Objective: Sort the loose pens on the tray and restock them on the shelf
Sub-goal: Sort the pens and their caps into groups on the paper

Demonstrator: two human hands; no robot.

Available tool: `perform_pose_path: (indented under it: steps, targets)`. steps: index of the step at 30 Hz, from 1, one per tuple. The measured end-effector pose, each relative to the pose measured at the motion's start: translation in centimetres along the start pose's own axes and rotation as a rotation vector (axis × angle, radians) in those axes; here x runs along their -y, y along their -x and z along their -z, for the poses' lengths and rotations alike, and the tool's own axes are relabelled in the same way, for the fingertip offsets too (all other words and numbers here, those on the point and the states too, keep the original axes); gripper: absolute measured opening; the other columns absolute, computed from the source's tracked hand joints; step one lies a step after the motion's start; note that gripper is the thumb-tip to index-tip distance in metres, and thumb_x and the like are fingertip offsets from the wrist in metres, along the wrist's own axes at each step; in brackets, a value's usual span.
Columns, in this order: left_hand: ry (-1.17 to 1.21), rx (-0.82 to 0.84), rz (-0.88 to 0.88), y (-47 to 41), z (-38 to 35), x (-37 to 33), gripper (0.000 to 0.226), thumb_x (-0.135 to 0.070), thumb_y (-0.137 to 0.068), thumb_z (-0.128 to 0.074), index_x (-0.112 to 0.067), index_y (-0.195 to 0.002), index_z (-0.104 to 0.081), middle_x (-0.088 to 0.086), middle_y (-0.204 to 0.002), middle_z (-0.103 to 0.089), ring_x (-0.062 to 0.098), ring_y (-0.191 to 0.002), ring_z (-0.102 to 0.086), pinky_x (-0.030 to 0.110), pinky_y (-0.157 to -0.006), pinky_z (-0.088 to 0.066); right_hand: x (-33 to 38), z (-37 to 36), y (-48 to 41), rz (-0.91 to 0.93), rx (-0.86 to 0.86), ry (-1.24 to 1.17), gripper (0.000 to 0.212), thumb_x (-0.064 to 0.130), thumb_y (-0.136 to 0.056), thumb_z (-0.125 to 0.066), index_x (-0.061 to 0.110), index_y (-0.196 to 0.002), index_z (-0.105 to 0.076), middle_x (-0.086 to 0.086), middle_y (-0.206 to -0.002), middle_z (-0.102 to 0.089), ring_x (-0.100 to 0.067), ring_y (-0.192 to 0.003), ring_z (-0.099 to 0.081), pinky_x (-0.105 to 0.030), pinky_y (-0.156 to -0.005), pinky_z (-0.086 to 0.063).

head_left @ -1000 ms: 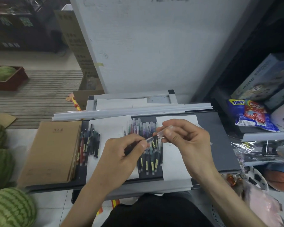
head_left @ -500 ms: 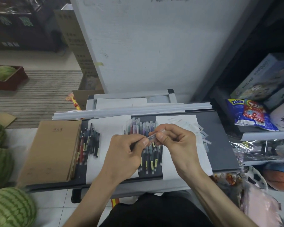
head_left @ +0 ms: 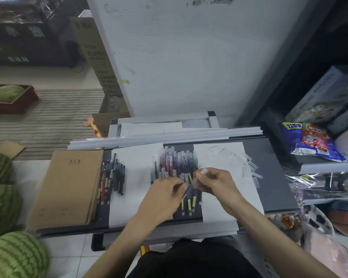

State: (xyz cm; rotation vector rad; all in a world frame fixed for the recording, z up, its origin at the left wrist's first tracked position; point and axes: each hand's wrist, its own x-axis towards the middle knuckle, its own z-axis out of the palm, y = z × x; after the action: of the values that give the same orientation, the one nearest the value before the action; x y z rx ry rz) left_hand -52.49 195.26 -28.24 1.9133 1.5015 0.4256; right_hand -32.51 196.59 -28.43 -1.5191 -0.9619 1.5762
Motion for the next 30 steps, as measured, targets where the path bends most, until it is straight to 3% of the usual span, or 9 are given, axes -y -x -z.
perform_pose_path:
  steps: [4, 8, 12, 16, 20, 24, 27, 30]
  targets:
    - [-0.084, 0.021, 0.170, -0.1, 0.1, 3.4, 0.017, -0.031, -0.102, -0.056, -0.033, -0.094, -0.071, -0.017, -0.096, -0.072, 0.002, -0.084, -0.065, 0.031, -0.082, -0.058, -1.8, 2.4, -3.2, -0.078, -0.131, 0.392, 0.025, 0.027, -0.094, -0.076, 0.003, -0.085, -0.074, -0.008, -0.077, -0.078, -0.020, -0.068, -0.077, -0.034, -0.072, -0.061]
    - [-0.249, -0.064, 0.401, 0.0, 1.8, 7.3, 0.020, -0.026, -0.097, -0.057, -0.032, -0.108, -0.072, -0.008, -0.094, -0.072, 0.012, -0.074, -0.063, 0.027, -0.064, -0.051, -3.8, 3.7, -5.6, -0.132, -0.143, 0.743, 0.039, 0.040, -0.094, -0.074, 0.009, -0.070, -0.072, 0.002, -0.057, -0.072, -0.006, -0.059, -0.071, -0.022, -0.063, -0.052]
    - [-0.319, -0.124, 0.566, -0.7, 3.9, 10.8, 0.027, -0.024, -0.094, -0.055, -0.024, -0.117, -0.069, 0.004, -0.112, -0.073, 0.028, -0.095, -0.065, 0.034, -0.082, -0.051, -5.0, 3.5, -6.9, -0.146, -0.170, 0.837, 0.049, 0.044, -0.093, -0.072, 0.011, -0.057, -0.072, 0.004, -0.051, -0.069, -0.005, -0.058, -0.068, -0.017, -0.057, -0.042]
    - [-0.381, -0.162, 0.580, -1.3, 4.8, 12.7, 0.016, -0.024, -0.098, -0.056, -0.015, -0.107, -0.064, 0.006, -0.100, -0.070, 0.025, -0.079, -0.054, 0.034, -0.071, -0.048, -5.1, 2.9, -7.4, -0.143, -0.209, 0.891, 0.053, 0.046, -0.090, -0.075, 0.008, -0.053, -0.072, 0.001, -0.048, -0.067, -0.008, -0.052, -0.066, -0.019, -0.054, -0.043]
    - [-0.446, -0.155, 0.573, -1.9, 4.7, 13.9, 0.016, -0.023, -0.099, -0.056, -0.013, -0.112, -0.056, 0.009, -0.101, -0.069, 0.031, -0.085, -0.061, 0.036, -0.066, -0.045, -5.3, 2.7, -7.7, -0.141, -0.211, 0.930, 0.055, 0.053, -0.089, -0.073, 0.004, -0.064, -0.076, -0.003, -0.055, -0.070, -0.015, -0.057, -0.068, -0.028, -0.062, -0.057]
    - [-0.507, -0.124, 0.570, -2.3, 4.3, 14.1, 0.010, -0.018, -0.097, -0.055, -0.013, -0.106, -0.051, 0.009, -0.099, -0.066, 0.032, -0.087, -0.064, 0.036, -0.064, -0.044, -5.3, 3.5, -7.3, -0.070, -0.204, 1.031, 0.049, 0.053, -0.095, -0.062, 0.010, -0.075, -0.069, -0.003, -0.069, -0.068, -0.021, -0.066, -0.066, -0.032, -0.064, -0.056]
    - [-0.499, -0.127, 0.581, -2.3, 4.0, 14.3, 0.011, -0.015, -0.097, -0.056, -0.014, -0.097, -0.046, 0.010, -0.097, -0.064, 0.032, -0.088, -0.063, 0.037, -0.065, -0.046, -4.5, 5.1, -7.2, 0.026, -0.249, 1.222, 0.028, 0.038, -0.098, -0.050, 0.015, -0.096, -0.066, -0.003, -0.088, -0.070, -0.026, -0.079, -0.065, -0.037, -0.073, -0.057]
    - [-0.478, -0.146, 0.597, -2.3, 3.9, 14.4, 0.013, -0.015, -0.097, -0.058, -0.013, -0.095, -0.045, 0.008, -0.093, -0.060, 0.031, -0.083, -0.059, 0.037, -0.065, -0.044, -3.5, 7.4, -7.6, 0.100, -0.304, 1.379, 0.021, 0.024, -0.098, -0.046, 0.012, -0.107, -0.060, -0.007, -0.105, -0.067, -0.032, -0.091, -0.066, -0.037, -0.070, -0.050]
